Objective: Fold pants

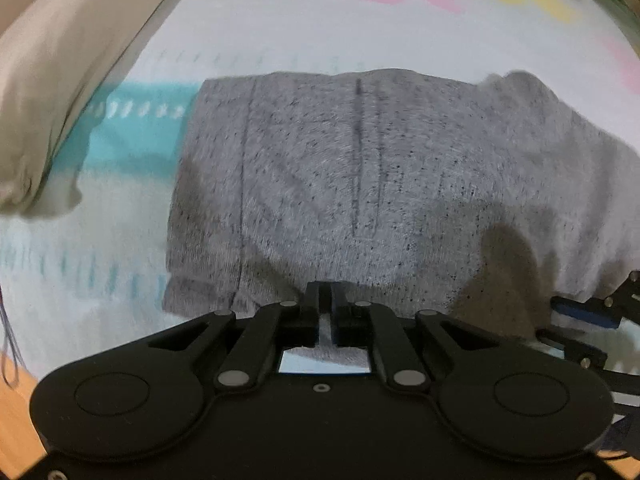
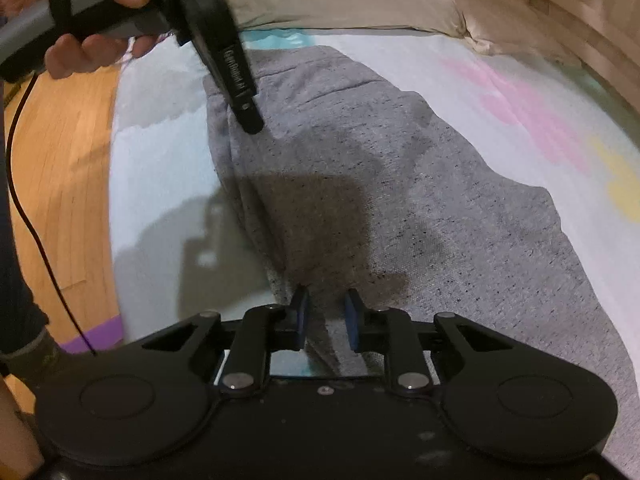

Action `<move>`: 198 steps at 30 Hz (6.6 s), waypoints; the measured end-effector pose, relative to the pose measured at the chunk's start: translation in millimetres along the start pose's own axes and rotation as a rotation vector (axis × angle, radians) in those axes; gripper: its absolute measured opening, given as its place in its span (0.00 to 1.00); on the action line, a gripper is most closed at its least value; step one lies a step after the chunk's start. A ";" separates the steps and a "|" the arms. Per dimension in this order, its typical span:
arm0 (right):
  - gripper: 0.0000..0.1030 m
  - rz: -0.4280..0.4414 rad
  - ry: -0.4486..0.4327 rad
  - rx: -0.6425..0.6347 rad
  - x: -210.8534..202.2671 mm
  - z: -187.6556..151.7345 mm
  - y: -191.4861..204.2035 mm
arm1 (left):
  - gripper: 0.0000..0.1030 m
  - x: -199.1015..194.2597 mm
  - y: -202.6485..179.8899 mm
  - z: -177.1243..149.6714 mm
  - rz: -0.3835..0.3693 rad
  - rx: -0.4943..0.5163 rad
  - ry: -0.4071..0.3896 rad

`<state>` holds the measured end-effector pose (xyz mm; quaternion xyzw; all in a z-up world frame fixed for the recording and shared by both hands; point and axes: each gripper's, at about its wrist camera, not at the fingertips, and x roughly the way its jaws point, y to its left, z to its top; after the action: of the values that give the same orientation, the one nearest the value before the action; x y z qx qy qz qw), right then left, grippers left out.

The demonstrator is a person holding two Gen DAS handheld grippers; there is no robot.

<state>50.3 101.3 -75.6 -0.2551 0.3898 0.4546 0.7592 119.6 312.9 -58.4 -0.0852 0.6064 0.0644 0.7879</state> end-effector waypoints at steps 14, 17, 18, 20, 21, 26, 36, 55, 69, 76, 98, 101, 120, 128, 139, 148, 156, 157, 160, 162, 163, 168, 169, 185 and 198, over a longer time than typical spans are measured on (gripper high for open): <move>0.24 -0.073 -0.174 -0.442 8.2 14.0 77.8 | 0.13 -37.2 45.1 9.9 0.054 -0.161 -0.135; 0.24 -0.092 -0.164 -0.472 20.4 18.2 85.4 | 0.13 -35.0 43.0 11.1 0.059 -0.166 -0.134; 0.24 -0.093 -0.173 -0.467 20.1 20.8 85.5 | 0.13 -34.7 42.9 11.2 0.054 -0.164 -0.133; 0.24 -0.085 -0.202 -0.424 16.4 27.2 83.2 | 0.13 -33.3 38.3 14.3 0.045 -0.157 -0.140; 0.24 -0.081 -0.220 -0.383 12.8 30.2 79.2 | 0.13 -36.6 38.8 13.1 0.045 -0.152 -0.146; 0.24 -0.080 -0.185 -0.297 18.0 38.1 66.5 | 0.13 -39.5 35.7 14.9 0.066 -0.125 -0.176; 0.22 -0.085 -0.117 -0.357 39.0 32.4 70.4 | 0.13 -40.9 28.1 23.6 0.028 -0.125 -0.190; 0.17 0.123 -0.109 0.013 -0.5 33.6 23.2 | 0.15 11.3 -67.5 71.0 -0.082 0.064 -0.135; 0.31 -0.078 -0.196 0.665 -7.0 16.2 -163.8 | 0.15 34.4 -55.7 34.3 -0.068 0.109 -0.041; 0.33 -0.052 -0.155 0.703 41.1 39.1 -190.5 | 0.15 37.1 -65.5 25.3 -0.039 0.146 -0.036; 0.35 -0.028 -0.199 0.643 7.7 30.9 -179.0 | 0.15 45.0 -36.7 35.3 -0.071 0.077 0.002; 0.36 0.049 -0.123 0.730 35.0 39.1 -194.1 | 0.15 42.0 -43.3 33.6 -0.075 0.081 -0.007; 0.04 0.291 -0.173 0.739 15.7 61.3 -173.0 | 0.15 37.2 -43.0 11.2 -0.071 0.080 -0.026; 0.04 0.075 -0.119 0.724 49.3 78.1 -168.9 | 0.15 32.4 -59.5 2.2 -0.044 0.105 -0.040; 0.16 -0.029 -0.093 0.781 70.8 70.0 -194.8 | 0.15 15.5 -66.7 -25.1 -0.063 0.133 -0.017; 0.16 -0.015 -0.108 0.767 19.8 24.4 -193.6 | 0.15 5.0 -44.6 -17.3 -0.034 -0.003 -0.194; 0.00 -0.119 0.085 0.699 43.2 -5.2 -175.7 | 0.22 24.2 -2.8 -6.5 0.048 -0.119 -0.130; 0.00 -0.137 0.071 0.707 42.5 -8.9 -180.4 | 0.22 21.9 0.6 -6.2 0.040 -0.124 -0.122; 0.00 -0.215 0.090 0.725 42.2 -12.4 -189.2 | 0.19 14.6 1.2 -6.9 0.067 -0.102 -0.144; 0.07 -0.204 0.061 0.757 37.6 -10.8 -191.0 | 0.19 7.1 -2.3 4.4 0.097 -0.073 -0.215; 0.09 -0.202 0.031 0.745 32.5 -8.4 -188.7 | 0.19 -0.8 -4.2 7.2 0.105 -0.064 -0.269; 0.10 -0.127 -0.135 0.607 13.5 9.7 -156.6 | 0.20 2.5 -5.1 32.6 0.026 -0.110 -0.360; 0.10 -0.105 -0.146 0.590 14.0 14.9 -149.8 | 0.20 12.0 -4.8 37.5 0.021 -0.125 -0.336; 0.14 0.160 -0.038 0.364 17.2 1.4 -42.5 | 0.12 21.3 22.5 -22.8 0.070 -0.069 -0.131; 0.19 0.051 -0.044 0.454 -51.2 -41.6 -55.3 | 0.15 -16.7 -61.0 -52.4 -0.002 0.021 -0.176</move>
<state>70.1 20.0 -55.1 -0.0576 0.4717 0.3797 0.7937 78.4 242.2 -51.9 -0.0715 0.5354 0.0644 0.8391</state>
